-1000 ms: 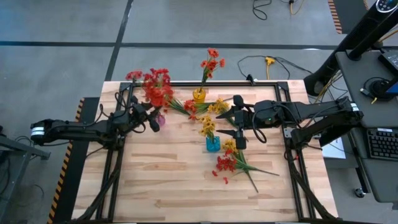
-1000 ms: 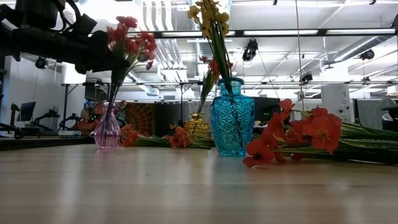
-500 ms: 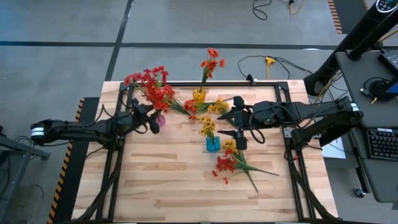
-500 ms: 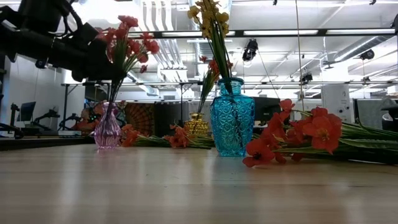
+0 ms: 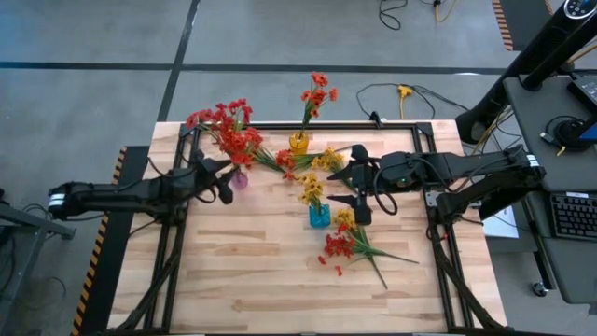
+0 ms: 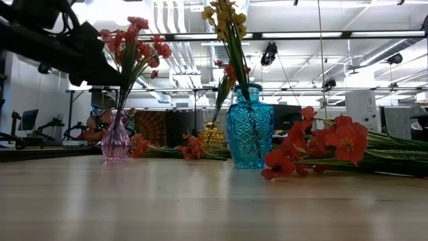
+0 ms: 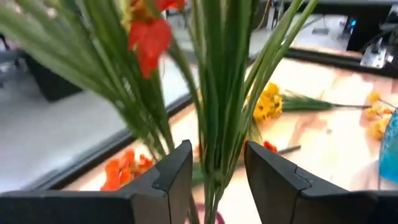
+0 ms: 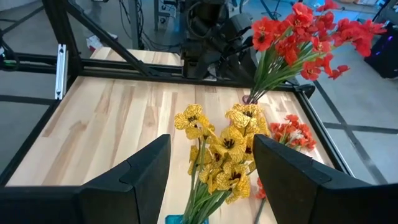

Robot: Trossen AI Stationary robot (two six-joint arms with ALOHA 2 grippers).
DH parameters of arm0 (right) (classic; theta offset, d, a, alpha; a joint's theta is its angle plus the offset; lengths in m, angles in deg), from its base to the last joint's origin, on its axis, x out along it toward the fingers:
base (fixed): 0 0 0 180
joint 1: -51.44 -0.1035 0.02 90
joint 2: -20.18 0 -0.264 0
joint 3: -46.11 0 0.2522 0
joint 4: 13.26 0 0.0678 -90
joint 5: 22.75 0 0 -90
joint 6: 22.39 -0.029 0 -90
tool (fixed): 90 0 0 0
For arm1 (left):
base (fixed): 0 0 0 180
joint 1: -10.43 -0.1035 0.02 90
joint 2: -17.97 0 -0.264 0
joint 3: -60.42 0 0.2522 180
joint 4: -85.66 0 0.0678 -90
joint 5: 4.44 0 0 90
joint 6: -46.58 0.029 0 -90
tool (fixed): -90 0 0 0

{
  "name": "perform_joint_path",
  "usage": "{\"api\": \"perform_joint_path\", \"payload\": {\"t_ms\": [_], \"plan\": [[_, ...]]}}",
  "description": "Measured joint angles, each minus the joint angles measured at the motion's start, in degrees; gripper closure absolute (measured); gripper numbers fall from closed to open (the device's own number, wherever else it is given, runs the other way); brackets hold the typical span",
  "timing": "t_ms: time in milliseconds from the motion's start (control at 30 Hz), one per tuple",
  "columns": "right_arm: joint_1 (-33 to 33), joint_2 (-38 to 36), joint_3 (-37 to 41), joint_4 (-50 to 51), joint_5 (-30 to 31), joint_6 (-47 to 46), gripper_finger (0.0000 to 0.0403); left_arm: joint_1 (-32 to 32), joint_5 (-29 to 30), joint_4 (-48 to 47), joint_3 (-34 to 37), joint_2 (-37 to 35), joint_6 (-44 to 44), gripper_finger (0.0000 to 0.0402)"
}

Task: Sort flowers into vase by color
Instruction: Put the top red flowers into the purple vase, then put the top yellow flowers into the blue vase

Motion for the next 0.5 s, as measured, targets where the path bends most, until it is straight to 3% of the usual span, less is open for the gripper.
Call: {"api": "perform_joint_path", "payload": {"t_ms": [133,300,500], "plan": [[0.0,-0.3,0.0,0.0,0.0,-0.2,0.0181,0.0,-3.2,-13.2,-3.9,-0.9,-5.9,0.0271],[0.0,-0.7,0.0,0.4,0.0,-2.0,0.0181,0.8,-10.5,-22.3,-9.1,-0.8,-9.4,0.0271],[0.0,-1.4,-0.5,9.5,1.9,-12.1,0.0181,3.4,-12.0,-31.2,-15.7,-0.8,-17.3,0.0271]]}}
